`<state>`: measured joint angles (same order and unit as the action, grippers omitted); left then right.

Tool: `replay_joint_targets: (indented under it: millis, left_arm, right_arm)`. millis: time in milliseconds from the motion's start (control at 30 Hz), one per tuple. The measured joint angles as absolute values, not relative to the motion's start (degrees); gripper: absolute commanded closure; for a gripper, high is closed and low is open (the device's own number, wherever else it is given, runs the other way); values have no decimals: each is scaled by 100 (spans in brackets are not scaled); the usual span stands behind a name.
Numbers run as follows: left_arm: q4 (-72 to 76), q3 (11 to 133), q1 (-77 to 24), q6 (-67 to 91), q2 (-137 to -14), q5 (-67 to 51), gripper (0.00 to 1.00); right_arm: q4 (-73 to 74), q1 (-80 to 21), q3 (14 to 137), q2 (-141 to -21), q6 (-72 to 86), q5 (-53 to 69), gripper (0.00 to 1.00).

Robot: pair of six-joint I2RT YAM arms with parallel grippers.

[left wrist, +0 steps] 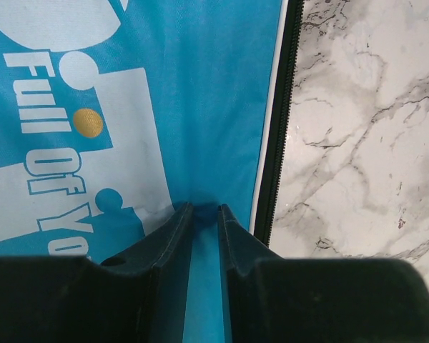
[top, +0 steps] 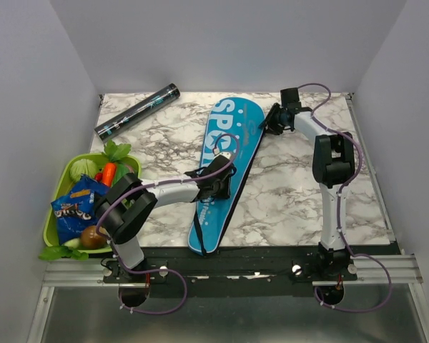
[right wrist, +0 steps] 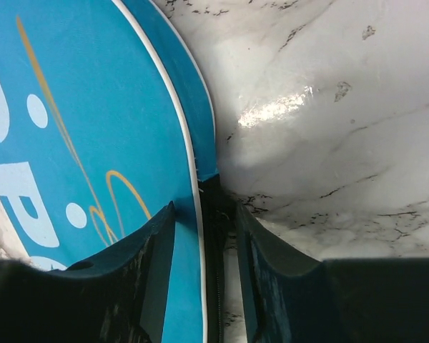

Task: Pack up the badminton gear

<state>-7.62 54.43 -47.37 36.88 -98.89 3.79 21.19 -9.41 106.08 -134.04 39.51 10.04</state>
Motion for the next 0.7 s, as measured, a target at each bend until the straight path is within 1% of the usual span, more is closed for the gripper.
replay_joint_targets:
  millis: [67, 100, 167, 200, 233, 400, 467, 567, 700]
  left_arm:
    - [-692, 5365, -4737, 3688, -9848, 379, 71]
    - [-670, 5330, -4737, 3688, -9826, 379, 71]
    - [-622, 5245, -4740, 3691, -9765, 377, 71]
    - [-611, 5203, -4740, 3691, -9732, 377, 71]
    - [-602, 5175, -4740, 3693, -9706, 377, 71]
    - [-644, 5054, -4751, 3691, -9577, 379, 71]
    - [-698, 5057, -4753, 3691, -9568, 379, 71]
    - [-851, 5100, -4766, 3686, -9566, 384, 71]
    - [-1168, 5146, -4783, 3680, -9480, 425, 71]
  right_arm:
    - [2296, -943, 10820, -13513, 3948, 1009, 65]
    - [2368, -945, 10903, -13557, 3942, 1013, 73]
    - [2453, -965, 11002, -13609, 3946, 1028, 81]
    - [2497, -969, 11043, -13620, 3955, 1046, 93]
    - [2532, -969, 11072, -13620, 3955, 1046, 99]
    - [2657, -1007, 11122, -13620, 3959, 1031, 99]
    - [2541, -1007, 10932, -13537, 4021, 987, 99]
    - [2261, -1007, 10361, -13216, 4121, 836, 99]
    - [1876, -943, 9153, -12455, 4355, 526, 99]
